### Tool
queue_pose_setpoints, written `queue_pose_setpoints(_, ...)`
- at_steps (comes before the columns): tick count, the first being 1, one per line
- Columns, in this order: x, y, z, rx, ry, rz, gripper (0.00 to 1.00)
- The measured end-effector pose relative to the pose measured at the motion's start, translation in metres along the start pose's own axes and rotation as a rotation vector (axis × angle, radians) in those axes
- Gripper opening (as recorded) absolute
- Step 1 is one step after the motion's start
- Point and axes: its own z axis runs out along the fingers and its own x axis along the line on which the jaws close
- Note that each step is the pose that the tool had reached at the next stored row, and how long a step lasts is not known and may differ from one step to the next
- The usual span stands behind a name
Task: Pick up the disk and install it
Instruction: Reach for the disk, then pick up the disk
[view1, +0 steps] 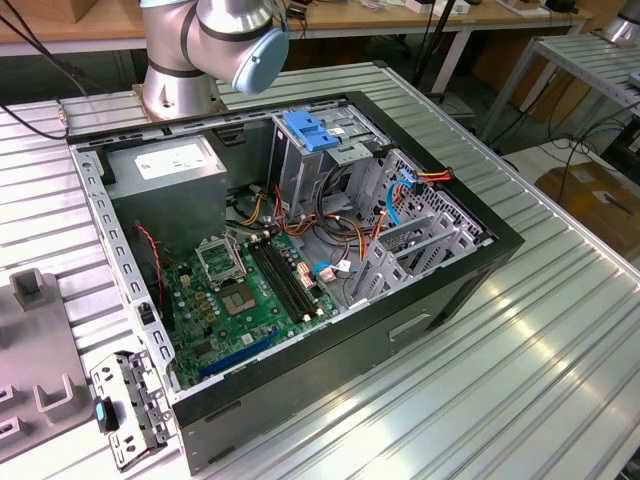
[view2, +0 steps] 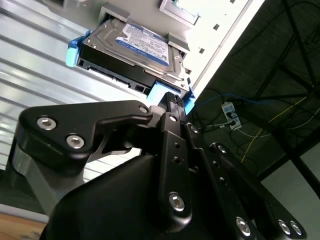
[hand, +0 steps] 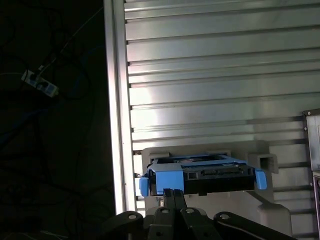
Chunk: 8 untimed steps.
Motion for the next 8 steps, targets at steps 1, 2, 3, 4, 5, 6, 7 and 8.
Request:
queue_pose_setpoints(1, 0.0001, 0.0000, 0.0000, 0.0000, 0.0000, 0.000, 0.11)
queue_pose_setpoints(2, 0.0001, 0.0000, 0.0000, 0.0000, 0.0000, 0.000, 0.11)
queue_pose_setpoints(3, 0.0001, 0.0000, 0.0000, 0.0000, 0.0000, 0.000, 0.11)
queue_pose_setpoints(4, 0.0002, 0.0000, 0.0000, 0.0000, 0.0000, 0.000, 0.11)
queue_pose_setpoints(5, 0.0002, 0.0000, 0.0000, 0.0000, 0.0000, 0.000, 0.11)
queue_pose_setpoints(6, 0.0003, 0.0000, 0.0000, 0.0000, 0.0000, 0.000, 0.11)
queue_pose_setpoints(7, 0.0003, 0.0000, 0.0000, 0.0000, 0.0000, 0.000, 0.11)
queue_pose_setpoints(8, 0.0003, 0.0000, 0.0000, 0.0000, 0.0000, 0.000, 0.11)
